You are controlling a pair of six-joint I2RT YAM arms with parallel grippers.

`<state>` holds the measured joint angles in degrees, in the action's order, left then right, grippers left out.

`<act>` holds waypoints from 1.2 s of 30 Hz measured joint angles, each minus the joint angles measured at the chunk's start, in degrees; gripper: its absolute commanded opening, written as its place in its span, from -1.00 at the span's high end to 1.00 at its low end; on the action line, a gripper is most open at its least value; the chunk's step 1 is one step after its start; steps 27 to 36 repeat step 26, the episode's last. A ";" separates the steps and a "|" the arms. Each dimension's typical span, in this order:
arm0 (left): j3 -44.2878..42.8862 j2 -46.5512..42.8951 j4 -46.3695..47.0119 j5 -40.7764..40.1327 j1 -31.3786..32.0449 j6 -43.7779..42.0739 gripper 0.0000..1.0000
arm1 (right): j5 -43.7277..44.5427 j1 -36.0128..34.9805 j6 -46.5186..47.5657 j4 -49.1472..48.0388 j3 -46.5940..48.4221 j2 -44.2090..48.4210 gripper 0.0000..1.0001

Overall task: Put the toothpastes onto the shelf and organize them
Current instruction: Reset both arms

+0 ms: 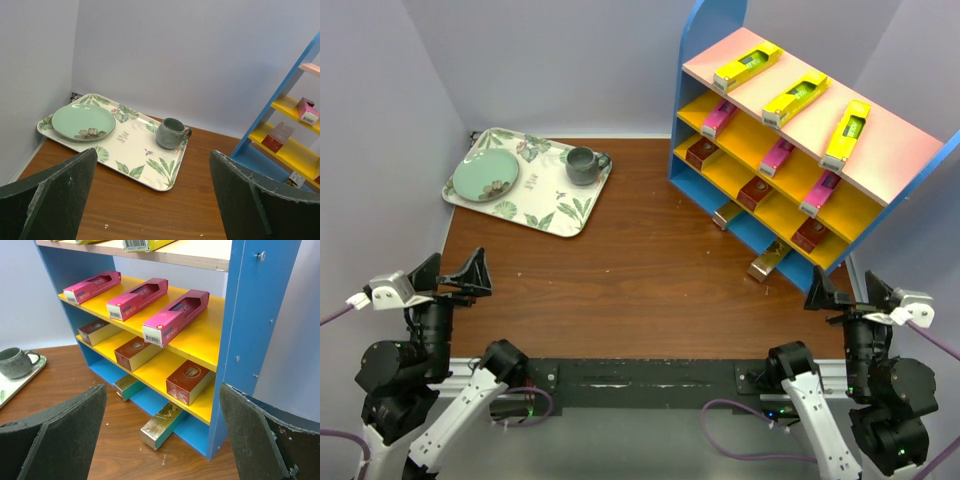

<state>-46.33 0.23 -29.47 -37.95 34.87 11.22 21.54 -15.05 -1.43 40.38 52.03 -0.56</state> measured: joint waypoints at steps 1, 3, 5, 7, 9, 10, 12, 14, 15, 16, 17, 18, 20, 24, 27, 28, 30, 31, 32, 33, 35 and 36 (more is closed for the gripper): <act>0.00 0.00 -0.13 0.00 0.00 0.20 -0.99 | -0.02 0.00 0.00 0.00 0.00 0.00 -0.97; 0.00 0.00 -0.42 -0.07 0.00 0.31 -1.00 | -0.07 0.00 0.00 0.00 -0.02 0.00 -0.97; 0.02 0.00 -0.61 -0.22 0.00 0.39 -0.99 | -0.11 0.00 0.00 0.00 -0.04 0.00 -0.97; 0.04 0.00 -0.83 -0.31 0.00 0.63 -1.00 | -0.15 0.00 -0.02 0.00 -0.09 0.00 -0.97; 0.04 0.00 -1.07 -0.33 0.00 0.90 -1.00 | -0.20 0.00 -0.02 0.00 -0.17 0.00 -0.97; 0.04 0.00 -1.16 -0.31 0.00 1.22 -0.99 | -0.20 0.00 -0.02 0.00 -0.28 0.00 -0.97; 0.04 0.00 -1.33 -0.33 0.00 1.53 -0.99 | -0.22 0.00 0.00 0.00 -0.59 0.00 -0.97; 0.04 0.00 -1.55 -0.31 0.00 1.77 -1.00 | -0.24 0.00 -0.02 0.00 -0.92 0.00 -0.97; 0.04 0.00 -1.55 -0.31 0.00 1.79 -1.00 | -0.24 0.00 -0.02 0.02 -0.98 0.00 -0.97; 0.04 0.00 -1.57 -0.31 0.00 1.81 -1.00 | -0.26 0.00 -0.02 0.02 -1.03 0.00 -0.97; 0.04 0.00 -1.57 -0.31 0.00 1.81 -1.00 | -0.26 0.00 -0.02 0.02 -1.01 0.00 -0.97; 0.04 0.00 -1.62 -0.33 0.00 1.81 -0.99 | -0.26 0.00 -0.02 0.02 -1.01 0.00 -0.97; 0.02 0.00 -1.75 -0.39 0.00 1.81 -0.99 | -0.26 0.00 -0.02 0.04 -1.03 0.00 -0.97; -0.55 0.00 -2.75 -0.83 0.00 1.81 -1.00 | -0.26 0.00 -0.04 0.02 -1.03 0.00 -0.97; -1.11 0.00 -3.10 -1.07 0.00 1.84 -1.00 | -0.26 0.00 -0.04 0.04 -1.03 0.00 -0.97; -1.11 0.00 -3.10 -1.07 0.00 1.84 -1.00 | -0.26 0.00 -0.04 0.04 -1.03 0.00 -0.97; -1.11 0.00 -3.10 -1.07 0.00 1.84 -1.00 | -0.26 0.00 -0.04 0.04 -1.03 0.00 -0.97; -1.11 0.00 -3.10 -1.07 0.00 1.84 -1.00 | -0.26 0.00 -0.04 0.04 -1.03 0.00 -0.97; -1.11 0.00 -3.10 -1.07 0.00 1.84 -1.00 | -0.26 0.00 -0.04 0.04 -1.03 0.00 -0.97; -1.11 0.00 -3.10 -1.07 0.00 1.84 -1.00 | -0.26 0.00 -0.04 0.04 -1.03 0.00 -0.97; -1.11 0.00 -3.10 -1.07 0.00 1.84 -1.00 | -0.26 0.00 -0.04 0.04 -1.03 0.00 -0.97; -1.11 0.00 -3.10 -1.07 0.00 1.84 -1.00 | -0.26 0.00 -0.04 0.04 -1.03 0.00 -0.97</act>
